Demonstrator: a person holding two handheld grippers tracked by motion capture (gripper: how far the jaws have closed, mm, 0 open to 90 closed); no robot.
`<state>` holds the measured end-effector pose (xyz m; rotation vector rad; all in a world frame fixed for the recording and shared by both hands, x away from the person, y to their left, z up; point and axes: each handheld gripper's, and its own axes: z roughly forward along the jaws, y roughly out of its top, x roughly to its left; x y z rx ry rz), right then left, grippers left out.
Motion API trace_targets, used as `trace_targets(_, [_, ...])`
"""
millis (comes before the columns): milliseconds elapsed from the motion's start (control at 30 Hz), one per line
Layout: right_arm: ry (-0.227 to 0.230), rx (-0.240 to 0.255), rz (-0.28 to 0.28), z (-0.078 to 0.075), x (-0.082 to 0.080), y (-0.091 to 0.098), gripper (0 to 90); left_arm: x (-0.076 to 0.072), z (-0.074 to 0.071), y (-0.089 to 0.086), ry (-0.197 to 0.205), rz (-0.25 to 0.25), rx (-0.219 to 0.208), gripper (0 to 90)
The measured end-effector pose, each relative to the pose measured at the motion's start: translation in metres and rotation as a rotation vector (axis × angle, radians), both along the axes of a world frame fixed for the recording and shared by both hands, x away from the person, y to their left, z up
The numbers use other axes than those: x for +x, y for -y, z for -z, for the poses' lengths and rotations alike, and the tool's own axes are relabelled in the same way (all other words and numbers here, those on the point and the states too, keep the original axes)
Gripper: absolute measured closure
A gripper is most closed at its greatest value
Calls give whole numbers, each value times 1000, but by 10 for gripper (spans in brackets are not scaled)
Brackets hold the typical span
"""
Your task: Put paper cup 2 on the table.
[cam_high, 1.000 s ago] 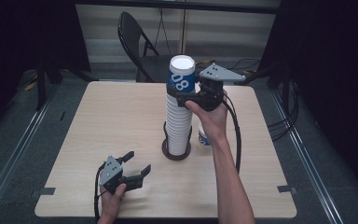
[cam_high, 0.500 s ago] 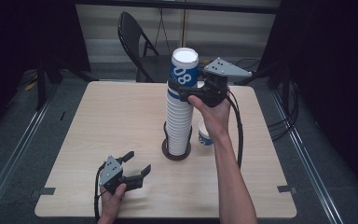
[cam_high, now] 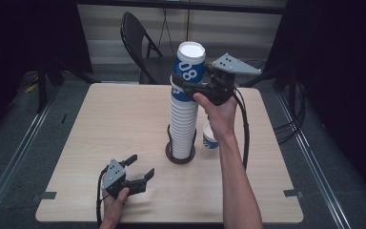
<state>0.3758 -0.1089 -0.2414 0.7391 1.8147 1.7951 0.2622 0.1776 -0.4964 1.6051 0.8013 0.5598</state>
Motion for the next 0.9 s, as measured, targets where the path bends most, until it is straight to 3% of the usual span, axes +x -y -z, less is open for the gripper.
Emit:
trace_targets(333, [20,31,-9,-10,-2,2,202,0,0,0,5,4,-1,174])
trace_targets(900, [30,91,-24,-28,-6,10,206,-1,-1,4,10,9,37,168])
